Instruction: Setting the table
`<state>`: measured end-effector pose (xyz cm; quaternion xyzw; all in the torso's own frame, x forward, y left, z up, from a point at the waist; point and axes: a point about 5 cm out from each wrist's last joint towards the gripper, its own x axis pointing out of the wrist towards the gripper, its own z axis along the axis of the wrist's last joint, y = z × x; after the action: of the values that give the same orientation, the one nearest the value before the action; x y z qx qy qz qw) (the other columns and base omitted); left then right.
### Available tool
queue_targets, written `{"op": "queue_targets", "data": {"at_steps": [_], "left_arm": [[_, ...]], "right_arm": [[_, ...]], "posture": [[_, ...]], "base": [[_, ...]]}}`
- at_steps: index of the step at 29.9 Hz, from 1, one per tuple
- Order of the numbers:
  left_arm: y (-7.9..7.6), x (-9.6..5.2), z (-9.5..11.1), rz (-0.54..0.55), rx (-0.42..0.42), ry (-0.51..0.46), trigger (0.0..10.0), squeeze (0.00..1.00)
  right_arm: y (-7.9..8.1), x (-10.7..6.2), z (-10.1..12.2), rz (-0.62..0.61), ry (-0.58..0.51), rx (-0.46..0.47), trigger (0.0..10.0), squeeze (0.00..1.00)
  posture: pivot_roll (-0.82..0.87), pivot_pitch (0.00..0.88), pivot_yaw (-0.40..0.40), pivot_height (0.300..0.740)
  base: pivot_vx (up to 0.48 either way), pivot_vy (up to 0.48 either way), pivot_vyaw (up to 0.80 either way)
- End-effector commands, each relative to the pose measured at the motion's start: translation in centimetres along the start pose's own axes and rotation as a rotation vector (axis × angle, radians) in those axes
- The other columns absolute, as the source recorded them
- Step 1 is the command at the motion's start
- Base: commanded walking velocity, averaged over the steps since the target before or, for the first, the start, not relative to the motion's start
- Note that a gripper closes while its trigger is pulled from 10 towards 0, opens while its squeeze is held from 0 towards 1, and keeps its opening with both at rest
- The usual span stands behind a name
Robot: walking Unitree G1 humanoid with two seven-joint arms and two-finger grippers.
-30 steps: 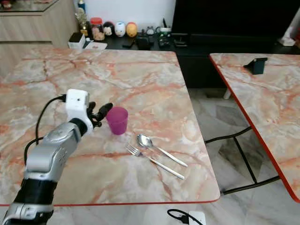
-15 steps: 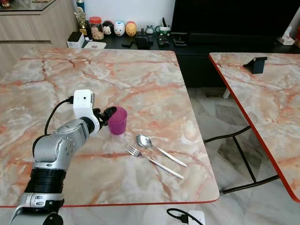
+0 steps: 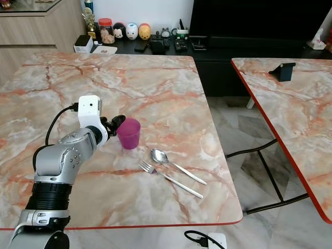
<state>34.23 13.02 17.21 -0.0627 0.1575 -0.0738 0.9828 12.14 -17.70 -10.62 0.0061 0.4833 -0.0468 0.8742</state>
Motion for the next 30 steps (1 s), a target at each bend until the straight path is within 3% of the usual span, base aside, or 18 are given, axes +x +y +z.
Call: {"op": "queue_targets", "data": {"at_steps": [1, 30], "left_arm": [[-0.1, 0.1, -0.1, 0.000, 0.028, 0.030, 10.0, 0.00], [-0.5, 0.9, -1.8, -0.002, 0.060, 0.094, 10.0, 0.00]], "right_arm": [[-0.2, 0.0, -0.2, -0.007, 0.013, 0.015, 10.0, 0.00], [-0.2, -0.1, -0.3, -0.001, 0.019, 0.018, 10.0, 0.00]], "posture": [[0.05, 0.000, -0.055, 0.740], [0.04, 0.000, -0.048, 0.740]], "base": [[0.000, 0.000, 0.00], [0.000, 0.000, 0.00]]}}
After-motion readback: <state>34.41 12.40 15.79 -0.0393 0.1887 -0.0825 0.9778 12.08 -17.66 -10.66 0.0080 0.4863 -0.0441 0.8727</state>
